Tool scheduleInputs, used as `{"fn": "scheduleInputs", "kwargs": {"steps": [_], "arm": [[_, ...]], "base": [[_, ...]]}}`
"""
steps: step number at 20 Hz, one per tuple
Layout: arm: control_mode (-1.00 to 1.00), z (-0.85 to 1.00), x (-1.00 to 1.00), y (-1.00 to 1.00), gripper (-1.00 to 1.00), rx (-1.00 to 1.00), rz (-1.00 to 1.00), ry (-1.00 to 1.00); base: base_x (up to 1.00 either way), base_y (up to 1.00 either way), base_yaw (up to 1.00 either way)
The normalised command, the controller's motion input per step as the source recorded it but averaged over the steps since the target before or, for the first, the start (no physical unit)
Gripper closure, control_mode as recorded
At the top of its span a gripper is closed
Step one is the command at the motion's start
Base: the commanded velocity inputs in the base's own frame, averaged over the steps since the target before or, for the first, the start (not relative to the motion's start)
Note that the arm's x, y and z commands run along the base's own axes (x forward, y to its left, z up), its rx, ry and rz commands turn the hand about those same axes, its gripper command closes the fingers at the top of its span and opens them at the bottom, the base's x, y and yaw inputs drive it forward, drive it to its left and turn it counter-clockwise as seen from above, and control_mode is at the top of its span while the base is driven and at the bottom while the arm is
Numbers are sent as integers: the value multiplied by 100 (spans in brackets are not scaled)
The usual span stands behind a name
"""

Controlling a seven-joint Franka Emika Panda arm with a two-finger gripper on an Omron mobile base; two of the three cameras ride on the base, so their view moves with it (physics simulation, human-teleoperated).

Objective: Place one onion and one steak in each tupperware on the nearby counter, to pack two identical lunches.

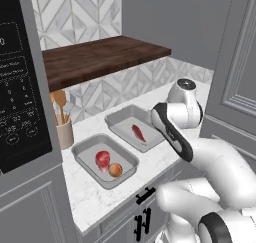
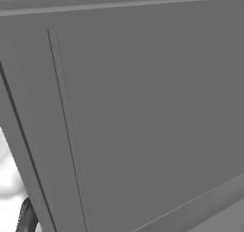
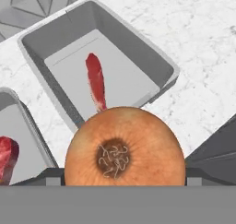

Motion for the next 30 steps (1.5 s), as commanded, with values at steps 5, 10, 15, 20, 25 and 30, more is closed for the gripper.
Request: {"fn": "scheduleInputs", "kwargs": {"steps": [5, 10, 15, 20, 25, 30], "arm": [[-100, -56, 100, 5, 100, -5, 0, 8], [-100, -62, 100, 16, 100, -4, 0, 9], [-100, -38, 100, 0, -100, 0, 1, 10], [-100, -21, 64, -5, -100, -2, 0, 2], [-100, -27, 93, 8, -100, -9, -9, 0], [-100, 0, 62, 17, -100, -5, -11, 1]], "base": [[0, 0, 0], [0, 0, 0], [0, 0, 0], [0, 0, 0], [0, 0, 0], [0, 0, 0]]}}
